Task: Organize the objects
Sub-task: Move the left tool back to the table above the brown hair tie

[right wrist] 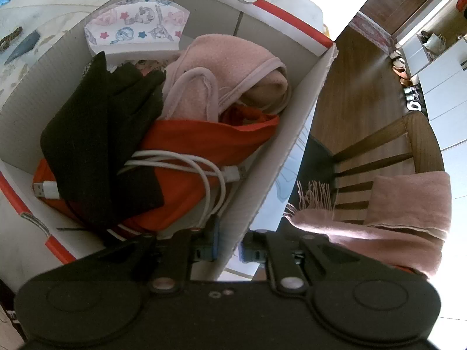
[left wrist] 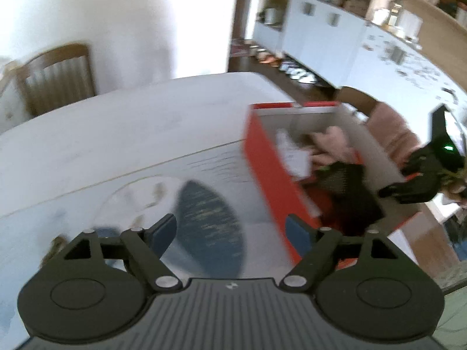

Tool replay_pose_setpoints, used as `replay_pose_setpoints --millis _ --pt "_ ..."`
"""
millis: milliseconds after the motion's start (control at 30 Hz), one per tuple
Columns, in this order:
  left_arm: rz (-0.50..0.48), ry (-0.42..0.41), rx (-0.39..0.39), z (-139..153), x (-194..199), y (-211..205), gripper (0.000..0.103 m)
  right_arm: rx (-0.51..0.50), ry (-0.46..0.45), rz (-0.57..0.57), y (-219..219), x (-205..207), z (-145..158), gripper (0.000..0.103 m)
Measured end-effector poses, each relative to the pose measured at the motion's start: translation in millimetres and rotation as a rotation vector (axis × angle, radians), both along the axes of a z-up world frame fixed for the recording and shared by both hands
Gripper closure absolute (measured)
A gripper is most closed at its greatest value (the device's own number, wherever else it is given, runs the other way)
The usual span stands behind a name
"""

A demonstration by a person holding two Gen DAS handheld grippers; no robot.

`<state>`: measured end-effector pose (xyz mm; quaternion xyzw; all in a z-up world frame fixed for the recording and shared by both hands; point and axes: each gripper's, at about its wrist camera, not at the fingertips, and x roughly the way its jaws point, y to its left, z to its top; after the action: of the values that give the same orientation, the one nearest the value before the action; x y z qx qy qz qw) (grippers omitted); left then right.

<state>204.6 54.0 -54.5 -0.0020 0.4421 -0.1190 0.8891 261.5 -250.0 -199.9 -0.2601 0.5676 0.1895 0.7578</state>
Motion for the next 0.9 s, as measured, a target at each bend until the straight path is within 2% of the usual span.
replay_pose_setpoints --millis 67,167,300,400,633,900 --pt "0.045 0.014 0.002 -4 -2 20 0.02 -0.004 0.001 0.0 0 0 -1 0.091" --pt "0.119 0.037 0.022 -14 -5 48 0.012 -0.01 0.002 -0.002 1 0 -2 0.091" --pt "0.224 0.07 0.045 -31 -7 86 0.008 -0.016 0.002 -0.007 1 0 -2 0.091" --pt "0.286 0.072 0.056 -42 -8 111 0.001 -0.025 0.002 -0.008 2 0 -2 0.091" --pt "0.304 0.102 0.134 -76 4 146 0.001 -0.044 0.006 -0.023 6 3 -4 0.09" --pt "0.248 0.132 0.127 -103 30 153 0.001 -0.067 0.008 -0.047 12 7 -6 0.089"
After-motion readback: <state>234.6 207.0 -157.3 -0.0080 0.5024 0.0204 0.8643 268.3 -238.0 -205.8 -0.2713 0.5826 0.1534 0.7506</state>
